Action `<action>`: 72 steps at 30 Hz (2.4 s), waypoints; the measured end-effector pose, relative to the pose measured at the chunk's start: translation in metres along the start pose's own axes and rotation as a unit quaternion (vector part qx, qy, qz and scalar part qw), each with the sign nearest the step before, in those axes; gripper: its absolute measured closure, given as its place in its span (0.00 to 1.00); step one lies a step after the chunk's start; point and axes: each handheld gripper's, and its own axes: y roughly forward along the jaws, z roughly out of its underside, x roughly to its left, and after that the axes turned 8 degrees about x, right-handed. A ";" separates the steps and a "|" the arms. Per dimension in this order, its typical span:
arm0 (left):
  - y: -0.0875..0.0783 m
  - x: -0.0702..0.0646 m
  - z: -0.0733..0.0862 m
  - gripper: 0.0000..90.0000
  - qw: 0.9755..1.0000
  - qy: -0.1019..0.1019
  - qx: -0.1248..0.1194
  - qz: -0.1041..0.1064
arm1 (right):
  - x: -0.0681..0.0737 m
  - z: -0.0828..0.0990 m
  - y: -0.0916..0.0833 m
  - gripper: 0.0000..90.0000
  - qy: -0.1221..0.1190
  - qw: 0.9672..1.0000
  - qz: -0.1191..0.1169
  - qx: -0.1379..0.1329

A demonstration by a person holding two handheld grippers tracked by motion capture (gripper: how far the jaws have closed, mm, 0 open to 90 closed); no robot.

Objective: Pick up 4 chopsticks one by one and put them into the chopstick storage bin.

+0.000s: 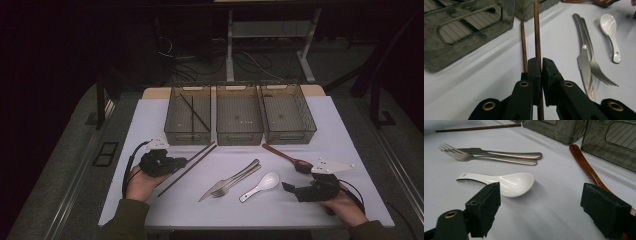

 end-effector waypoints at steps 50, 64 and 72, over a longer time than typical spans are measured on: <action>-0.019 0.014 -0.047 0.93 0.997 -0.019 -0.072 -0.018 | -0.001 0.000 -0.002 0.18 0.005 1.000 0.002 -0.006; -0.016 0.034 -0.065 0.93 0.995 -0.042 -0.088 -0.032 | -0.002 -0.001 -0.003 0.18 0.011 1.000 -0.002 -0.014; -0.012 0.045 -0.080 0.93 0.993 -0.050 -0.093 -0.051 | -0.001 -0.001 -0.004 0.18 0.008 1.000 -0.007 -0.017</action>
